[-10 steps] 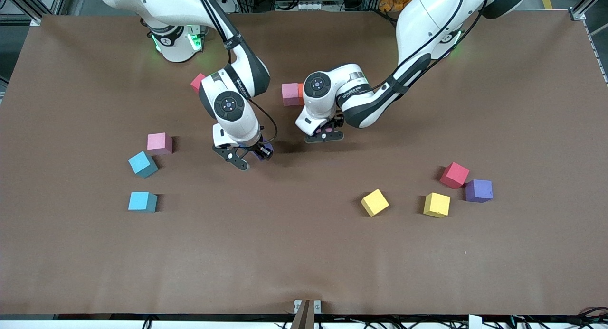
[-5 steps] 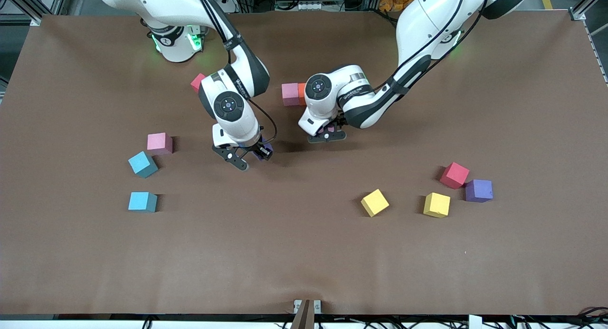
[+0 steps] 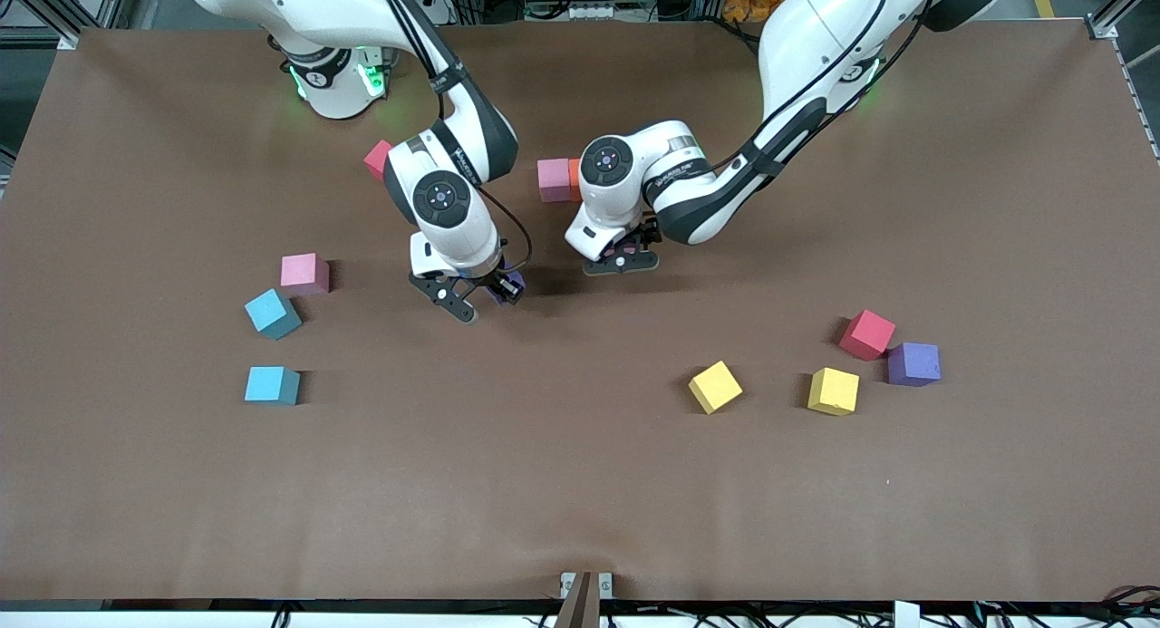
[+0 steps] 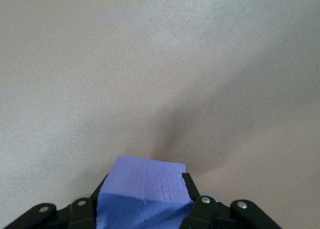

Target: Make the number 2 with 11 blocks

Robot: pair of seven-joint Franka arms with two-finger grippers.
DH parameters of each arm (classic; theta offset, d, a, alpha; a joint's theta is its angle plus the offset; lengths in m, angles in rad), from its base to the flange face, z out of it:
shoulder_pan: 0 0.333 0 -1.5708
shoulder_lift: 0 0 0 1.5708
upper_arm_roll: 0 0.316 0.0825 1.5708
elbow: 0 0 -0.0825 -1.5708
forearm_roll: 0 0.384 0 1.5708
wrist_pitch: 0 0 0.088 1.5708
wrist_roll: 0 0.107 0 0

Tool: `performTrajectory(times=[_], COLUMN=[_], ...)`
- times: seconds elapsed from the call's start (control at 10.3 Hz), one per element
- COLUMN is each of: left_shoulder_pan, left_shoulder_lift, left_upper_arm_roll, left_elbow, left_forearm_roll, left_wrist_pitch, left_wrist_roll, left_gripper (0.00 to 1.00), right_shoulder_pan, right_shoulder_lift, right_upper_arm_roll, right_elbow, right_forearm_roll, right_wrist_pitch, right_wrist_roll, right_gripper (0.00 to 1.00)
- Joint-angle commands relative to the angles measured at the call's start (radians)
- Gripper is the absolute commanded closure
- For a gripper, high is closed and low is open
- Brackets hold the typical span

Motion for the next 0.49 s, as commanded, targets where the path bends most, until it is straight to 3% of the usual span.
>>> performTrajectory(times=[0.0, 0.39], left_shoulder_pan=[0.025, 0.136], left_shoulder_lift=[-0.081, -0.186], left_upper_arm_roll=[-0.01, -0.042], left_elbow=[-0.017, -0.02], left_forearm_roll=[0.007, -0.062], left_wrist_pitch=[-0.011, -0.013], left_wrist_roll=[-0.024, -0.01], left_gripper=[0.0, 0.0], right_shoulder_pan=[0.021, 0.081], right_shoulder_lift=[-0.006, 0.017], right_upper_arm_roll=[0.003, 0.003], right_elbow=[-0.012, -0.008], right_forearm_roll=[-0.009, -0.009], right_wrist_pitch=[0.026, 0.067], right_wrist_roll=[0.1, 0.333], right_gripper=[1.0, 1.0])
